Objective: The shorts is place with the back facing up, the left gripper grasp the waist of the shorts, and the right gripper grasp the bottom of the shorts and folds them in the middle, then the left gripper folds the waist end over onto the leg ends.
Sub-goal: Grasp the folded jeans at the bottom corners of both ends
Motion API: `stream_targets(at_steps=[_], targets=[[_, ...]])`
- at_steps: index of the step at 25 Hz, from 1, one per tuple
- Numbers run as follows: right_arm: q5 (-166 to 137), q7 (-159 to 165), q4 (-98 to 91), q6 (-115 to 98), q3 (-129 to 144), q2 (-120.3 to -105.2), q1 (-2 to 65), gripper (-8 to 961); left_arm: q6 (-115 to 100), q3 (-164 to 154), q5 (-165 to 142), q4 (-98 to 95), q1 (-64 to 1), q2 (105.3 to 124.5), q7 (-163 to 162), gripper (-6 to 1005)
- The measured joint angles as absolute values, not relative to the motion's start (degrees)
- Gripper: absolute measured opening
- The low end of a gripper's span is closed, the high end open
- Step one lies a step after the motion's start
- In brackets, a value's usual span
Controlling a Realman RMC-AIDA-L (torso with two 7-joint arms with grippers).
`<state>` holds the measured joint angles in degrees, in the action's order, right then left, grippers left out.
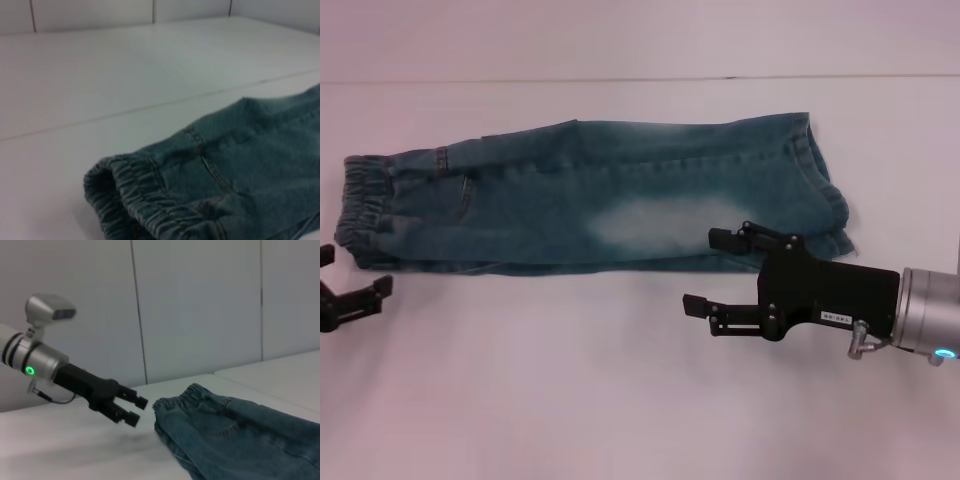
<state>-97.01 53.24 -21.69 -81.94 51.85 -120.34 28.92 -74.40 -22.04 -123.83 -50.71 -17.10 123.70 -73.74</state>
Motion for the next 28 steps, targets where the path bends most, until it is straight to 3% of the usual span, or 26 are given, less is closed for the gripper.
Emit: stream_targets(at_steps=[7, 28], targets=[[-96.85, 52.87, -20.13, -82.09, 51.93, -120.27, 28.92, 946, -63.93, -26.30, -124.44, -48.18, -18.19, 123.89, -73.36, 938], [-96.86, 54.00, -19.72, -81.38, 51.94, -120.24, 29.29, 946, -62.34, -26.49, -121.57, -42.43, -21.41, 123.57, -67.58, 866]])
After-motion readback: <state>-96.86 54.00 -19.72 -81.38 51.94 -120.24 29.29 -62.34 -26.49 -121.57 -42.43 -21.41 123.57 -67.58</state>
